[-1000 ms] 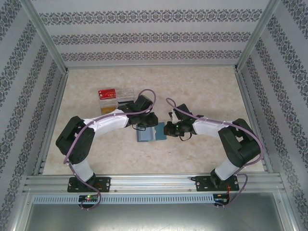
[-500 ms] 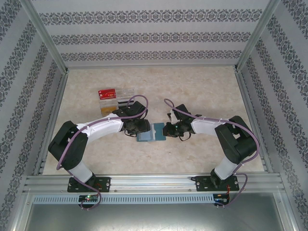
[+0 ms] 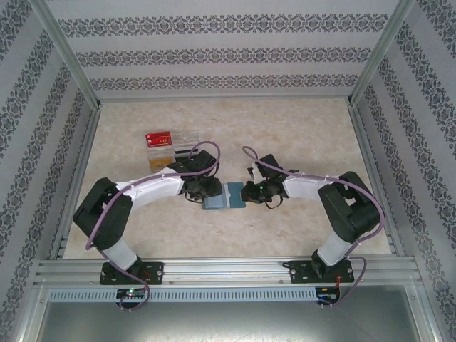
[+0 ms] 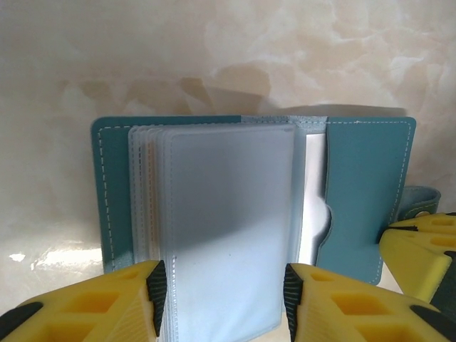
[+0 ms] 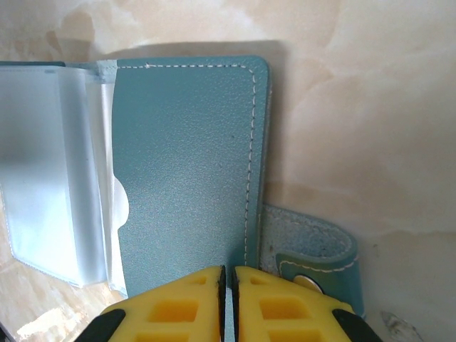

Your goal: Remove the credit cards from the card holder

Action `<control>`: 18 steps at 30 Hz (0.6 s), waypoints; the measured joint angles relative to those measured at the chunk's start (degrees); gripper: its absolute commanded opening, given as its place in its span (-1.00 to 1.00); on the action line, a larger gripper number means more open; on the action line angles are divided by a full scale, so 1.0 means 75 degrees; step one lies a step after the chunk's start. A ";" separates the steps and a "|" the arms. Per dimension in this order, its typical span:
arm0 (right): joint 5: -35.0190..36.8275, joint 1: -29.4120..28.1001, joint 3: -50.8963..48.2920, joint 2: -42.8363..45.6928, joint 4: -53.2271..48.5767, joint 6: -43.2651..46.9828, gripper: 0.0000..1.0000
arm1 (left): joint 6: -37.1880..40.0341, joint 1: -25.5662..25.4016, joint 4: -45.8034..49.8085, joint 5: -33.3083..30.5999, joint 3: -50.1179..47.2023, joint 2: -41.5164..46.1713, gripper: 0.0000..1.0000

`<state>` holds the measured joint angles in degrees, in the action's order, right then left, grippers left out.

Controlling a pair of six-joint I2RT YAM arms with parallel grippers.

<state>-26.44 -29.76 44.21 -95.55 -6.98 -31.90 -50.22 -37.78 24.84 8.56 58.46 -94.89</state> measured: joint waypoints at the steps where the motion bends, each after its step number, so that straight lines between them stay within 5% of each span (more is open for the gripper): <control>1: 0.0000 0.0000 0.0000 0.0000 0.0000 0.0026 -0.73 | 0.0000 0.0000 -0.0020 0.0006 0.0000 -0.0041 -0.03; 18: -0.0003 0.0000 0.0047 -0.0055 -0.0029 0.0055 -0.72 | -0.0003 0.0000 -0.0079 0.0093 0.0038 -0.0417 0.05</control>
<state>-26.46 -29.76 44.56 -95.96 -7.20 -31.48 -50.24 -37.78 24.25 9.26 58.74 -98.02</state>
